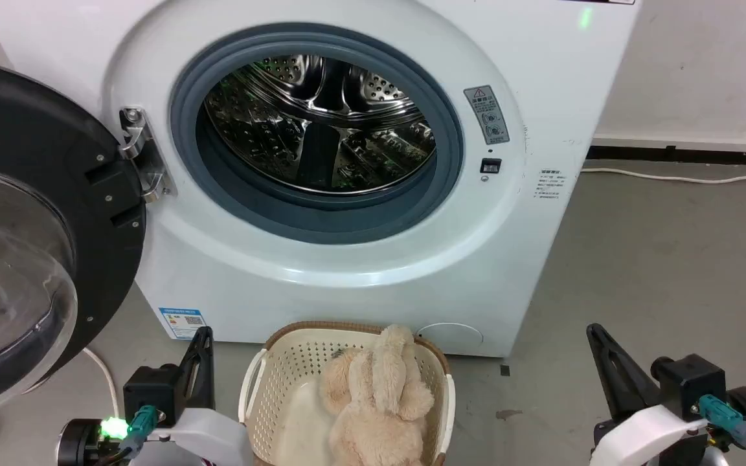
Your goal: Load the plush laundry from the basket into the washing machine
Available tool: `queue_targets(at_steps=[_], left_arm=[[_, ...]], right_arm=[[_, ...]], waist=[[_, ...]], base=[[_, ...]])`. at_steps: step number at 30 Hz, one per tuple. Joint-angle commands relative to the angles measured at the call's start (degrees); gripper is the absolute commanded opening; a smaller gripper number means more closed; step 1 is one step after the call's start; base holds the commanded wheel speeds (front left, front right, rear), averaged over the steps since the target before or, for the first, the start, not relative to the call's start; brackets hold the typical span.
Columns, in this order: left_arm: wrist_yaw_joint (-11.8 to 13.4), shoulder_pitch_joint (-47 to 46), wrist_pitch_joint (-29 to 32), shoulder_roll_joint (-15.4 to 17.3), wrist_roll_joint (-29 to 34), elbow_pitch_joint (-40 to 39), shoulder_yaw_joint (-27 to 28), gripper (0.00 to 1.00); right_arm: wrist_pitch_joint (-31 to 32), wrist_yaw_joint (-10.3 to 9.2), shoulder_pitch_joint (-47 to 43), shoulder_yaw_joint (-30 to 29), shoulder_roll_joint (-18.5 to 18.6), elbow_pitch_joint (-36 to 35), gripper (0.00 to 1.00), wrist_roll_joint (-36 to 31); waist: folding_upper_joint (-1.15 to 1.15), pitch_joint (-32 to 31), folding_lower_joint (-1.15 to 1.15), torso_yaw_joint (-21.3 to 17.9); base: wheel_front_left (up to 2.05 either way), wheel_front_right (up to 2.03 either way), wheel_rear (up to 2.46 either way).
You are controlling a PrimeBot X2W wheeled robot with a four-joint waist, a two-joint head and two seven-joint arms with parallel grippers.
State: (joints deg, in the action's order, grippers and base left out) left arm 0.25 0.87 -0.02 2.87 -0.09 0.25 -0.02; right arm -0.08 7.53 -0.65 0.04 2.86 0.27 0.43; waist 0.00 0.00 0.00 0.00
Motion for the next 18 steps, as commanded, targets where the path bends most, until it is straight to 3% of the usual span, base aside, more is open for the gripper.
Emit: queue_targets(at_steps=[1, 18], left_arm=[[-0.2, -0.9, 0.0, 0.0, 0.1, -0.2, 0.0, 0.00], [-0.2, -0.9, 0.0, 0.0, 0.1, -0.2, 0.0, 0.00]], right_arm=[[0.1, -0.04, 0.6, 0.0, 0.0, -0.3, 0.00, -0.4], [0.1, -0.04, 0.6, 0.0, 0.0, -0.3, 0.00, -0.4]], waist=[[0.00, 0.0, 0.00, 0.0], [0.00, 0.0, 0.00, 0.0]], base=[[0.00, 0.00, 0.00], [0.00, 0.00, 0.00]])
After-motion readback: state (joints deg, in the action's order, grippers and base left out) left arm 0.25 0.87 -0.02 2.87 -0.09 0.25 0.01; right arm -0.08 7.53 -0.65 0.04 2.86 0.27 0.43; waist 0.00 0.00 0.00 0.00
